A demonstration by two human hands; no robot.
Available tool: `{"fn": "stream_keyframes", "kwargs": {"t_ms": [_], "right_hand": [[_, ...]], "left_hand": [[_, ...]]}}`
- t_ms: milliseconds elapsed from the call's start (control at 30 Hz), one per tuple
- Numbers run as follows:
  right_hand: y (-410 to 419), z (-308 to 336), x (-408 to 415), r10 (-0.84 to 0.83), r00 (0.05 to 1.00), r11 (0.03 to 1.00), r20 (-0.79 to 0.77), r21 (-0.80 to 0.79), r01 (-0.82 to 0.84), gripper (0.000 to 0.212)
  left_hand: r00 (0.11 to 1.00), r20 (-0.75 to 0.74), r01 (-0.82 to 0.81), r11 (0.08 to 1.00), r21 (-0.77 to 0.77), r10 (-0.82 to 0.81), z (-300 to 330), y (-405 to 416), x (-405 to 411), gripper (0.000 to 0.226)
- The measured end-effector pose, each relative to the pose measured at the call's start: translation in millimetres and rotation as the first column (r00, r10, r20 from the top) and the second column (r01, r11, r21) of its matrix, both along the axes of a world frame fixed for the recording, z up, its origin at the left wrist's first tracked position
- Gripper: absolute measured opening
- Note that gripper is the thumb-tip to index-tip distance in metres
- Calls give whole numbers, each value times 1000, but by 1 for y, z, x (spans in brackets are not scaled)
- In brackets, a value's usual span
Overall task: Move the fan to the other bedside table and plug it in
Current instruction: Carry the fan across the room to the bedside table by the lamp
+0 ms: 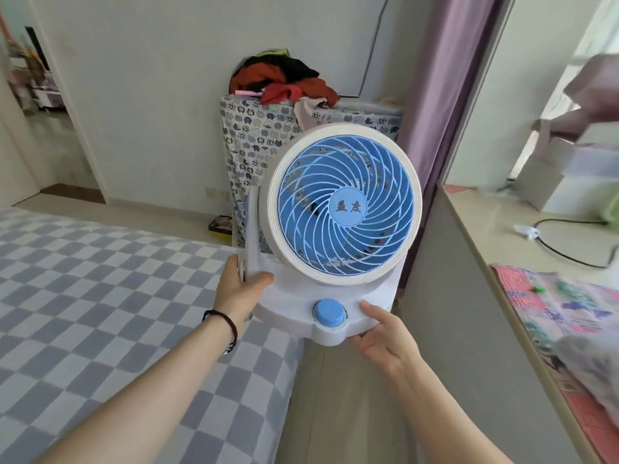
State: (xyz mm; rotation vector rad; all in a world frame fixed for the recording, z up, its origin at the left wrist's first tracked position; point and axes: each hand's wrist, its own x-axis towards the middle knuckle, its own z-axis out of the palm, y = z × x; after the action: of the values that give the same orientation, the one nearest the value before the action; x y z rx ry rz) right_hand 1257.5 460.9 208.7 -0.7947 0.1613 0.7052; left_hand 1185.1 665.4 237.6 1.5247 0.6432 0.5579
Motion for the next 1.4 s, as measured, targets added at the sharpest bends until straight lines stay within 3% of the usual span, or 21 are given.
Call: {"fn": "stream_keyframes", "kwargs": {"t_ms": [200, 467, 933, 1000, 1100, 1400], "right_hand": [[-16, 6, 106, 18, 1000, 1000, 9, -26, -18, 30], [-8, 7, 208, -13, 999, 1000, -40, -25, 12, 28], [94, 1, 426, -8, 998, 999, -57, -53, 5, 22], [109, 3, 453, -10, 998, 999, -57, -35, 8, 19], [133, 2, 501, -17, 997, 1000, -78, 2, 17, 22], [177, -17, 632, 62, 994, 998, -88, 4, -62, 44]], "left_hand": [[999, 34, -28, 999, -41, 29, -1, -17, 99, 42], [998, 33, -53, 998, -24, 53, 3, -16, 201, 39], [998, 28, -60, 998, 9, 60, -2, 84, 415, 51], [998, 24, -53, 998, 15, 52, 0, 100, 443, 45], [999, 15, -44, 999, 31, 44, 2, 123, 494, 29], [996, -1, -84, 995, 46, 84, -9, 157, 611, 37]]}}
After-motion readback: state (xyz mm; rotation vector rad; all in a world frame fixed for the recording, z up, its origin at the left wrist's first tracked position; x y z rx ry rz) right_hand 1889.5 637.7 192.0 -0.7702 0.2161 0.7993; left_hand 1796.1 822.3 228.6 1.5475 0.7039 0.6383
